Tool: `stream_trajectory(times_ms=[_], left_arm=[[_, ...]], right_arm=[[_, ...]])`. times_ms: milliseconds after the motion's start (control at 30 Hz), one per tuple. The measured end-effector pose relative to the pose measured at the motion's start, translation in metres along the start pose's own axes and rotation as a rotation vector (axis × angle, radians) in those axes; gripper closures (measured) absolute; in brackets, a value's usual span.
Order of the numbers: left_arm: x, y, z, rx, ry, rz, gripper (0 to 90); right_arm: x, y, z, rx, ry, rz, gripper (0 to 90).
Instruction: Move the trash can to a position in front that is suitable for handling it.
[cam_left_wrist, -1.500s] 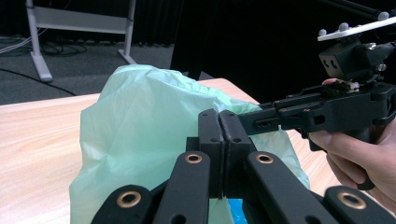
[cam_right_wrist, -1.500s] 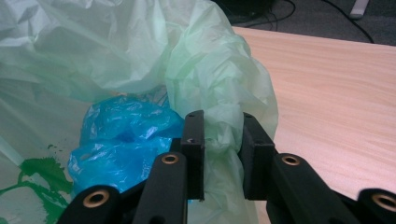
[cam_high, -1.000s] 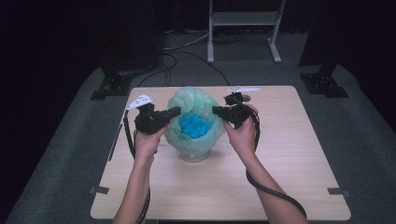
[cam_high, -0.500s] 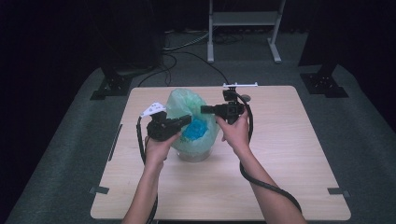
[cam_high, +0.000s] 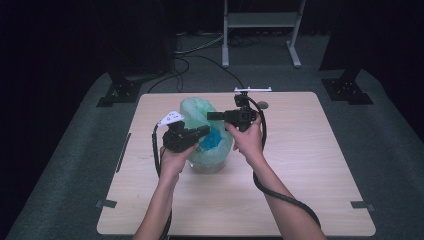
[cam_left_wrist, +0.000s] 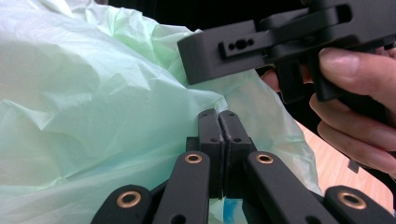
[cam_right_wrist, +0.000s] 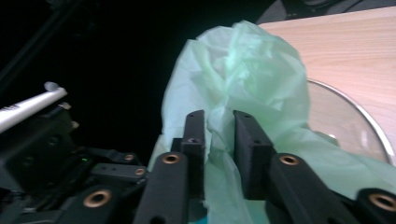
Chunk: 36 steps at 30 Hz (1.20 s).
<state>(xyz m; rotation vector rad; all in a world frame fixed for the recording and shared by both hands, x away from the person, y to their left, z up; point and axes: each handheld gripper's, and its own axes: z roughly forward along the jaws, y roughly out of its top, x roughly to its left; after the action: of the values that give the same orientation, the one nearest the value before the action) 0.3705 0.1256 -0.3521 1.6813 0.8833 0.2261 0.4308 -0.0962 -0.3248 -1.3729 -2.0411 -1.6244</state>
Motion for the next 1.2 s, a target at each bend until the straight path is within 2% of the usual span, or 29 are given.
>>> stream_trajectory(times_ms=[67,200,333,500,533,567,600,833,1000,1100,1200], left_arm=[[0.0,0.0,0.0,0.001,0.0,0.001,89.2],[-0.001,0.0,0.002,0.007,0.0,0.004,89.2],[-0.003,0.001,0.005,0.019,-0.004,0.014,89.2],[-0.006,0.001,0.007,0.024,-0.008,0.02,89.2],[-0.007,0.001,0.008,0.025,-0.009,0.02,89.2],[-0.007,0.001,0.008,0.025,-0.009,0.02,89.2],[-0.007,0.001,0.008,0.027,-0.009,0.022,89.2],[-0.008,0.001,0.009,0.035,-0.008,0.032,89.2],[-0.009,0.002,0.009,0.035,-0.009,0.033,89.2],[-0.009,0.001,0.009,0.034,-0.009,0.032,89.2],[-0.009,0.001,0.009,0.036,-0.01,0.033,89.2]], right_arm=[[0.001,0.0,0.001,0.004,0.021,0.004,69.3],[0.0,0.0,0.003,0.012,0.025,0.008,66.2],[0.0,-0.001,0.007,0.028,0.018,0.013,58.4],[0.003,0.0,0.01,0.046,-0.014,-0.005,55.4],[0.005,0.0,0.013,0.057,-0.045,-0.028,55.5],[0.005,0.0,0.013,0.057,-0.045,-0.028,55.5],[0.007,-0.001,0.015,0.074,-0.065,-0.041,54.8],[0.012,-0.002,0.02,0.1,-0.077,-0.073,49.7],[0.015,-0.001,0.021,0.115,-0.071,-0.089,47.1],[0.015,-0.001,0.021,0.117,-0.062,-0.084,45.8],[0.011,0.0,0.021,0.121,-0.029,-0.062,43.7]])
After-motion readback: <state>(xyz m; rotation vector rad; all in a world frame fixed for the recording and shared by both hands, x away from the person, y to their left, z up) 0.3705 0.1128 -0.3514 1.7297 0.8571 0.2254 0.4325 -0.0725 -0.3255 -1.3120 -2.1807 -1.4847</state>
